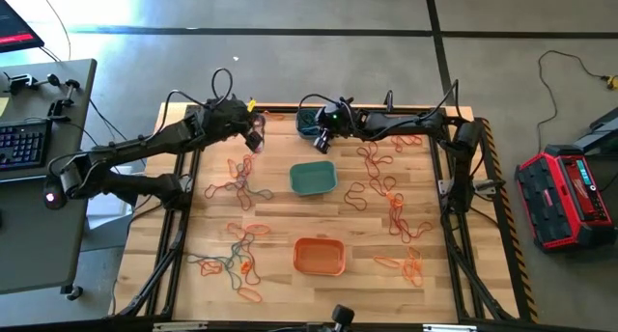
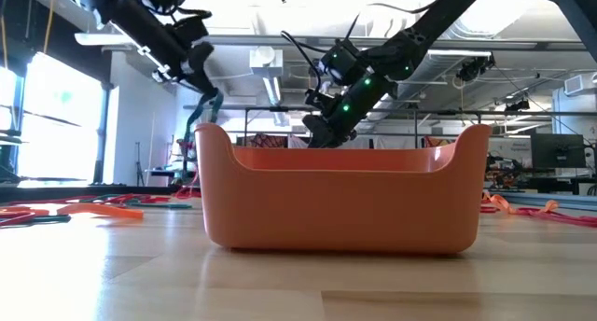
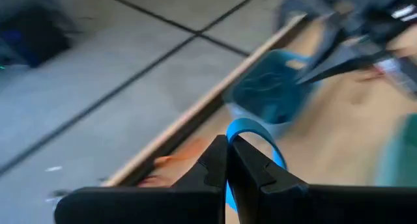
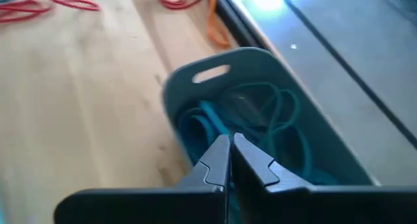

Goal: Sort rubber bands into baskets
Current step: Put the blue rubber band into the blue bin

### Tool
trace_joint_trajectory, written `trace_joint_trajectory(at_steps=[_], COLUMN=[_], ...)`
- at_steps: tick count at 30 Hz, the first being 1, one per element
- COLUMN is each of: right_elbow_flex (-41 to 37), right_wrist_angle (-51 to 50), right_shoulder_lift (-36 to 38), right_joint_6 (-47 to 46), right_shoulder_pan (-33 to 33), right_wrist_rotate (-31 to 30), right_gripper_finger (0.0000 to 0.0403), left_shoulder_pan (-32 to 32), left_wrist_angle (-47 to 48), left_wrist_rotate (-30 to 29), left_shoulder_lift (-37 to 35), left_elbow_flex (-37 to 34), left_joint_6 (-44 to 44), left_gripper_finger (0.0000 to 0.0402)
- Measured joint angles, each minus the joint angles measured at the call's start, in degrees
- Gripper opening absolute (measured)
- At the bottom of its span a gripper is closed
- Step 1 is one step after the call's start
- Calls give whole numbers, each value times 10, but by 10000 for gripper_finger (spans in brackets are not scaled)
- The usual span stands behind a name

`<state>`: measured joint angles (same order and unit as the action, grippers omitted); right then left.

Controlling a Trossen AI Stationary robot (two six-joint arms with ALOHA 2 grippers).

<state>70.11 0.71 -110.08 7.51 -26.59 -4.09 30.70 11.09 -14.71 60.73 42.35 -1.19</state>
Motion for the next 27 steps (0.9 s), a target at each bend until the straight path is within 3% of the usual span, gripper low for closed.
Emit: trace_joint_trajectory(at_steps=[5,14,19,24,27], right_elbow_flex=[0,0,0,0,0], right_wrist_angle=[-2,-8,-9,0,18], right_shoulder_lift=[0,0,0,-3,-5], right_joint_6=[-6,-12,-8,36,68], right_shoulder_pan=[0,0,0,11,34], right_wrist_rotate=[31,36,49,169,191], right_gripper_finger=[5,5,5,9,28], left_shoulder_pan=[0,17,13,11,11], left_wrist_angle=[4,32,58,13,-10], left_wrist_rotate=[108,306,327,327,327], left_shoulder_lift=[12,36,37,37,37], left_elbow_flex=[0,0,0,0,0], left_joint_6=[43,75,-5,-19,-20], left_gripper_finger=[1,1,1,0,0])
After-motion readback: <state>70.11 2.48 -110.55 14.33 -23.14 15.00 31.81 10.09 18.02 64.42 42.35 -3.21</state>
